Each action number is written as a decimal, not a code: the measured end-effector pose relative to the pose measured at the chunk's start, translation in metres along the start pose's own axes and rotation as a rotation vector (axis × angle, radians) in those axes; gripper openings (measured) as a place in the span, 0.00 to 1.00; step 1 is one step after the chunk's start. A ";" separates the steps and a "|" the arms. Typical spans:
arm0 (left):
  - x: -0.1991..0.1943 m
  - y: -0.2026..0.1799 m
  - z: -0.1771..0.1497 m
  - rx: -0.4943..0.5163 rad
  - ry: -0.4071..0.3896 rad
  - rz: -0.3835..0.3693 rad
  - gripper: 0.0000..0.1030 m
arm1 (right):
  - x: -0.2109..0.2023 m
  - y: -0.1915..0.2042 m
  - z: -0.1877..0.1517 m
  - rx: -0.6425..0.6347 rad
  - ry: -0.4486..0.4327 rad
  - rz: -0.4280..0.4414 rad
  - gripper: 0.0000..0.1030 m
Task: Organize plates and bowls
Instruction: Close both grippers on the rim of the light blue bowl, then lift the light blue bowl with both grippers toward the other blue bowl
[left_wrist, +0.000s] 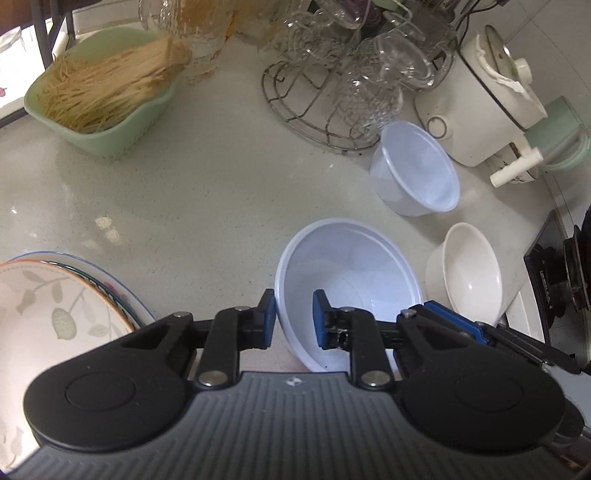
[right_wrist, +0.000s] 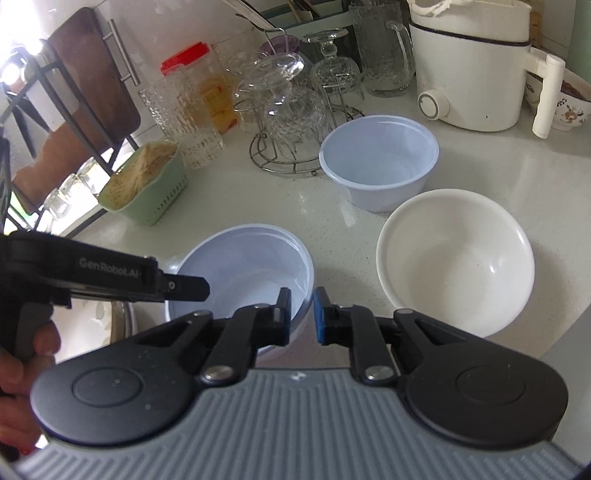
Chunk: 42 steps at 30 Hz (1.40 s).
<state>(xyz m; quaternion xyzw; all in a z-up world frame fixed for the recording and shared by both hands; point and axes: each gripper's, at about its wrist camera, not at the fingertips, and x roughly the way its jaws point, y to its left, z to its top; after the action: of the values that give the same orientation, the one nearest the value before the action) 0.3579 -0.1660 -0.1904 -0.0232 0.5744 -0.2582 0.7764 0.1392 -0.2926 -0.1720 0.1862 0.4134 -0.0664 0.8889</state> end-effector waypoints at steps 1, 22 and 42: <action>-0.002 -0.002 -0.001 0.009 -0.002 0.002 0.24 | -0.002 0.000 0.000 0.001 -0.001 0.001 0.15; -0.022 -0.005 -0.026 0.049 0.000 0.035 0.24 | -0.003 0.010 -0.014 -0.015 0.055 -0.006 0.16; -0.042 -0.008 -0.016 0.024 -0.019 0.043 0.35 | -0.033 0.013 -0.002 -0.022 -0.065 -0.017 0.17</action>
<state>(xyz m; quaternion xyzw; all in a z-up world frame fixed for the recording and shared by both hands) 0.3323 -0.1507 -0.1563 -0.0042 0.5642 -0.2481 0.7875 0.1197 -0.2810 -0.1449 0.1707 0.3865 -0.0753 0.9032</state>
